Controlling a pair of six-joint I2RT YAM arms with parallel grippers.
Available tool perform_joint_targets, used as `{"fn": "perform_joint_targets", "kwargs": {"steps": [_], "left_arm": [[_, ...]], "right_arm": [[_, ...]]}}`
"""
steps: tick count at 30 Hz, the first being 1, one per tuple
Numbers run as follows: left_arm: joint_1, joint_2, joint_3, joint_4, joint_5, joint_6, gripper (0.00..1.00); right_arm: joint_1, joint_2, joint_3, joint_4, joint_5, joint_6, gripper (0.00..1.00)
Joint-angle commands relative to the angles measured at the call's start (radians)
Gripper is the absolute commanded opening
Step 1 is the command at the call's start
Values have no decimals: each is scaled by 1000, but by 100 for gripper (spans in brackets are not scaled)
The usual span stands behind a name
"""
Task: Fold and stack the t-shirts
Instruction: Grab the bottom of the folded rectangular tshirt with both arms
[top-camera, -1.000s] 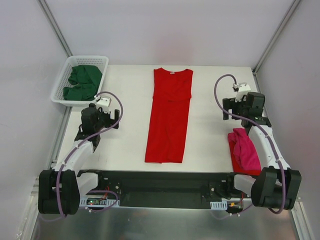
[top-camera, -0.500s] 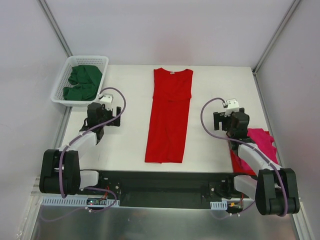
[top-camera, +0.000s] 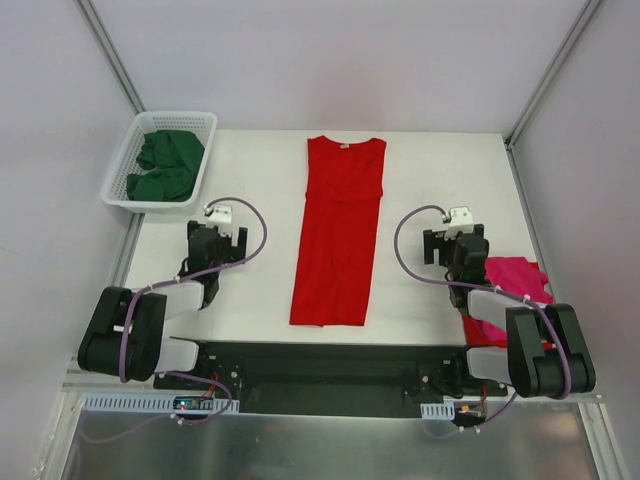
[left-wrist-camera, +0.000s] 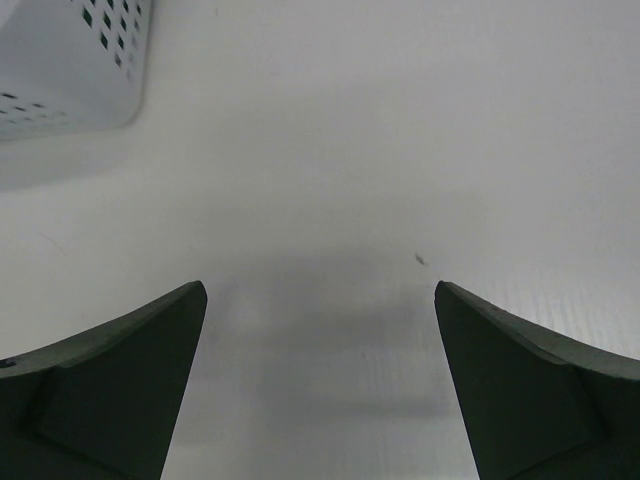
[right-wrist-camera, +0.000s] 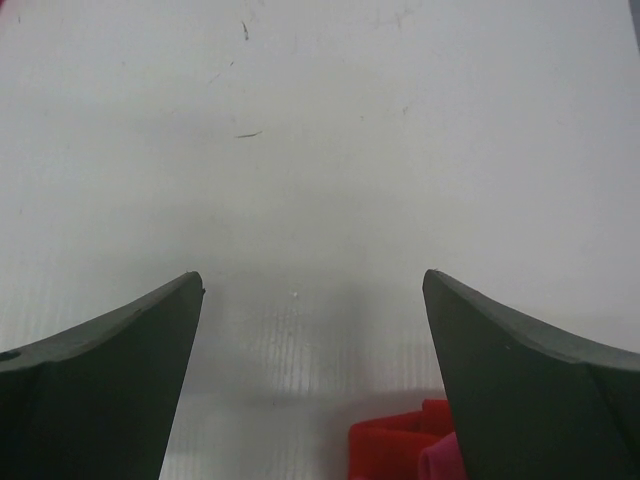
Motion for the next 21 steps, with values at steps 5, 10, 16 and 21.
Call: {"fn": "perform_joint_targets", "kwargs": {"steps": [5,10,16,21], "left_arm": [[1,-166,-247,384,301,110,99],[1,-174,-301,493,261,92,100],[21,-97,-237,469,74,6,99],[72,-60,-141,331,113,-40,99]], "right_arm": [[10,-22,-42,187,45,27,96],[9,-33,-168,428,-18,3,96],[21,50,-138,448,140,53,96],[4,55,-109,397,137,68,96]]}}
